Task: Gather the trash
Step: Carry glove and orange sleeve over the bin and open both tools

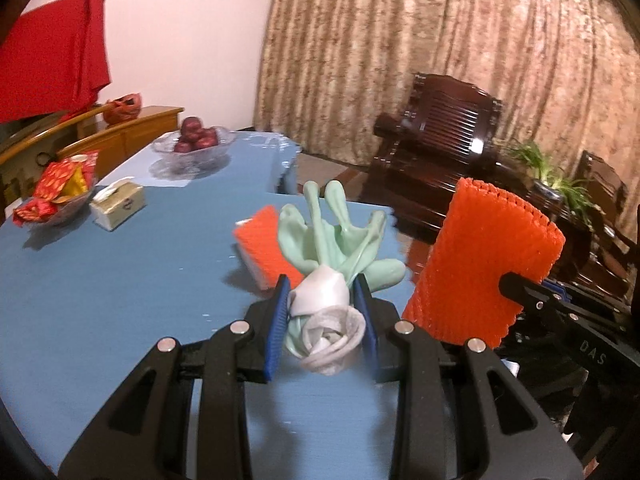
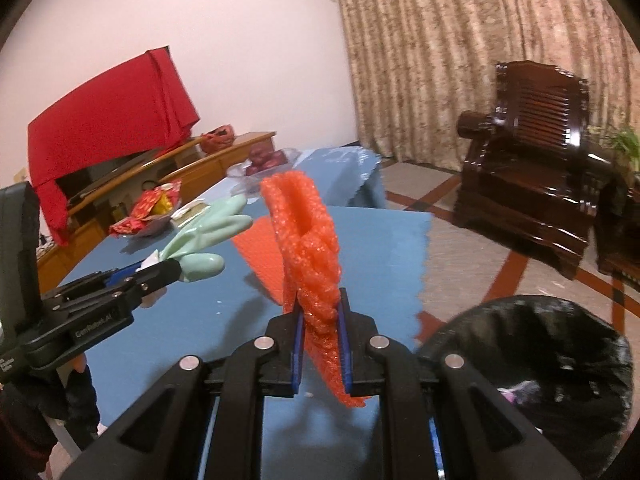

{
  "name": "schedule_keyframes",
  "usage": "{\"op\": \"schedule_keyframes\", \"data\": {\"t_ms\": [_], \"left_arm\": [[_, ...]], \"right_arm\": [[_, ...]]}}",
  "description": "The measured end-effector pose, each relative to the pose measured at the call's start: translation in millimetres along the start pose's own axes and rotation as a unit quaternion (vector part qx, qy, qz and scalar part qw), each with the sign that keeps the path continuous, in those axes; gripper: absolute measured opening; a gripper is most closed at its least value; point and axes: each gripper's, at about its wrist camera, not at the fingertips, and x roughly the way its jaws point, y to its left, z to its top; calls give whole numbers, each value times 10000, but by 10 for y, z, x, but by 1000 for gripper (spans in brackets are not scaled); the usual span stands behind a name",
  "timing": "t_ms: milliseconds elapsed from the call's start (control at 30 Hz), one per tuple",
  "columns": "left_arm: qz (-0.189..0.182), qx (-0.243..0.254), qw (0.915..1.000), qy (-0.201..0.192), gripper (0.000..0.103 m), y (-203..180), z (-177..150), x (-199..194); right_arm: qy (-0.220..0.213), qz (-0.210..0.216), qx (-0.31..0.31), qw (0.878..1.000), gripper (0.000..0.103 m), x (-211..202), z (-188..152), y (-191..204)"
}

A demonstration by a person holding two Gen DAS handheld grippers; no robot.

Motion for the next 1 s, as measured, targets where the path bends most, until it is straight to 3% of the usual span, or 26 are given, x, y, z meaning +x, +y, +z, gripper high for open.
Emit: {"op": "schedule_keyframes", "data": {"t_ms": [433,733,1000], "left_arm": [[-769,536,9955,115,31,-885,-74,157],[-1333,934,9864,251,31,-1566,-204,336],[-1616,1148,9795,362,31,-1984,-305,556]], "right_arm": [[-183,-839,413,9954,14,-602,-206,-751],[-158,-1383,688,9879,14,-886,-409,-1255],[-109,-1701,879,9814,14,-998,-514,-1545]]}}
